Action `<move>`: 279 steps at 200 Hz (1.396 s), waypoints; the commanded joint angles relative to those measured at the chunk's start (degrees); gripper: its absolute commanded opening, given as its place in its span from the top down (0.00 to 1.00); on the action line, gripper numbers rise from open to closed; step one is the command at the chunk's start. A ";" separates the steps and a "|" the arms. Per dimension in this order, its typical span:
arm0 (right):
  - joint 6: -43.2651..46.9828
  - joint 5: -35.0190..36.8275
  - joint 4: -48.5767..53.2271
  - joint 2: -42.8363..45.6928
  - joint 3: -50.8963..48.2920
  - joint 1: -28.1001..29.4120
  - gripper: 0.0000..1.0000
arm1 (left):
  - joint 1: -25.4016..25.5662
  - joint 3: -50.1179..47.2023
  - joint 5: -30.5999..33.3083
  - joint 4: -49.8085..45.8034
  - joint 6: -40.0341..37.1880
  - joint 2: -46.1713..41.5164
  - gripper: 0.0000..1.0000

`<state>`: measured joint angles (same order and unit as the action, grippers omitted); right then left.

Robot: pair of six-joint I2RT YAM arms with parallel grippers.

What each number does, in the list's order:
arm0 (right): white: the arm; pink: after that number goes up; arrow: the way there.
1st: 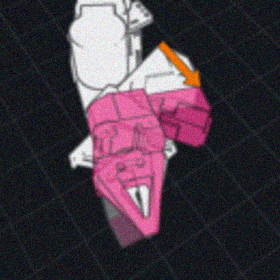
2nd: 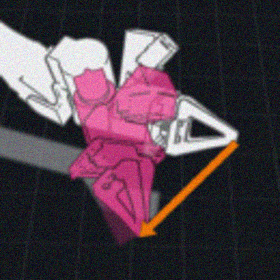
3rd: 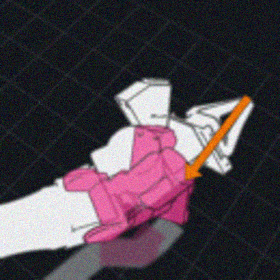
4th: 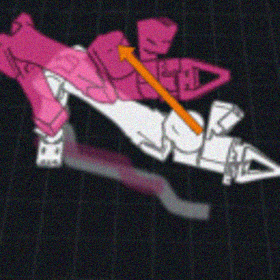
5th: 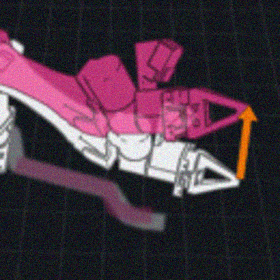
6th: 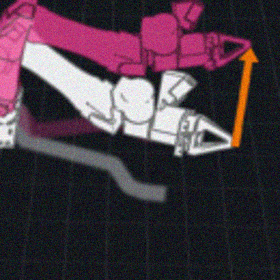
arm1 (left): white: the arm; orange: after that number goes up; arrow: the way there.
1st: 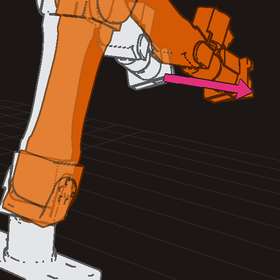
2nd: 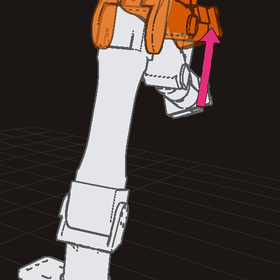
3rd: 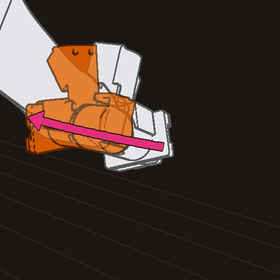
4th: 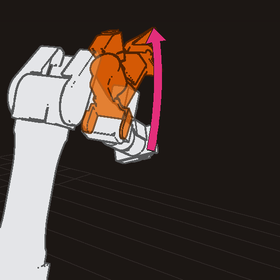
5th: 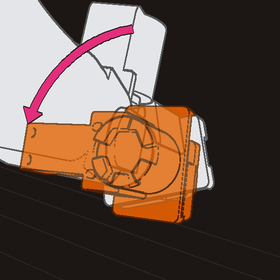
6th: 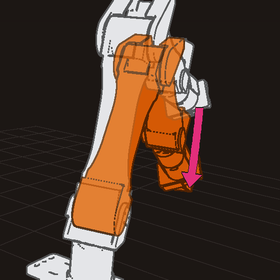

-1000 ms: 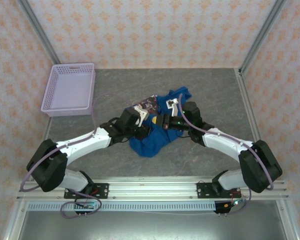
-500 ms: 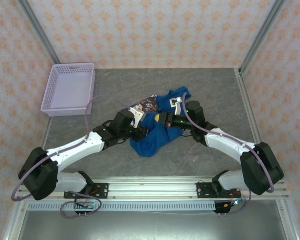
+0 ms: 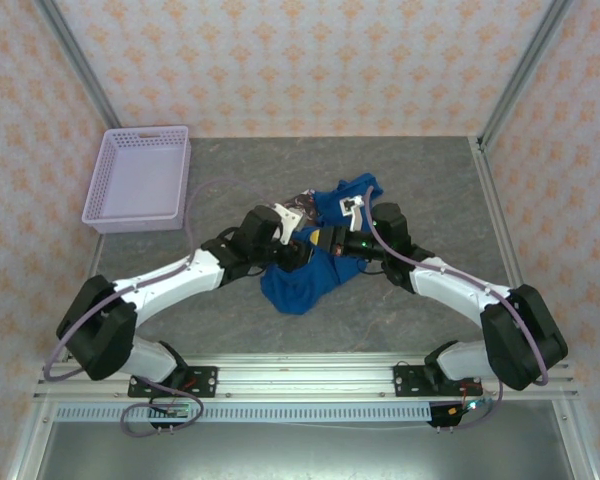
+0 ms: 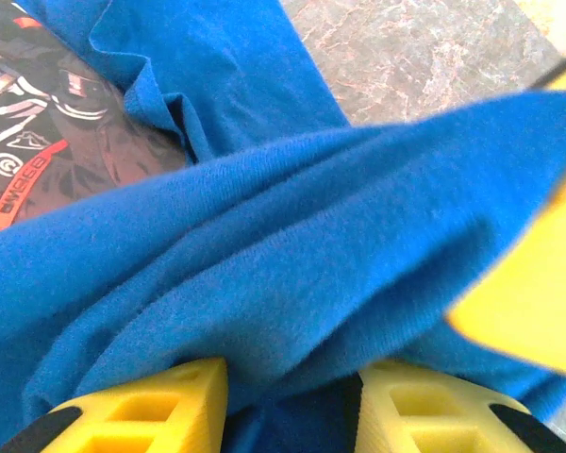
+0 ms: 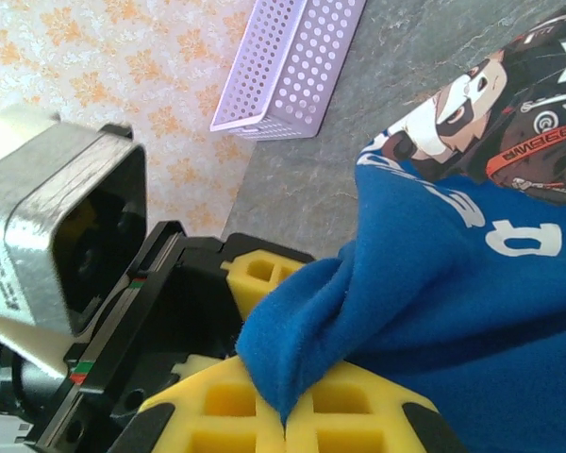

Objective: Fold the inside-out t-shirt

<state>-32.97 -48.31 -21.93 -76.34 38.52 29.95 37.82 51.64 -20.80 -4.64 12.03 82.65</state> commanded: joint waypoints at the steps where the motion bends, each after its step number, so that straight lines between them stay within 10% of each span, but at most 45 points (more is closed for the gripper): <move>1: 1.04 -1.18 -1.84 1.32 -1.07 -0.16 1.00 | -0.38 2.92 0.88 1.83 -0.79 2.08 0.63; 70: 6.00 1.94 5.50 4.61 -0.62 -0.71 1.00 | -1.95 2.92 -2.83 3.49 -0.53 3.16 1.00; 126: 18.88 21.08 25.26 6.78 5.78 -1.33 0.94 | -3.50 0.88 -23.58 -0.05 8.04 -6.29 1.00; 179: 29.61 36.90 41.21 8.19 11.92 3.35 0.72 | -5.70 1.07 -22.89 -0.41 22.73 -9.92 1.00; 231: 32.73 21.22 29.81 21.58 0.92 8.40 0.57 | -6.31 1.38 -22.16 -1.24 23.39 -10.23 1.00; 279: 27.41 13.96 16.06 15.11 0.07 10.03 0.51 | -6.44 1.10 -22.14 -1.60 23.22 -10.17 1.00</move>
<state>-3.22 -29.34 4.19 -58.37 38.92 39.83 32.08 53.08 -41.80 -5.67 34.70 73.65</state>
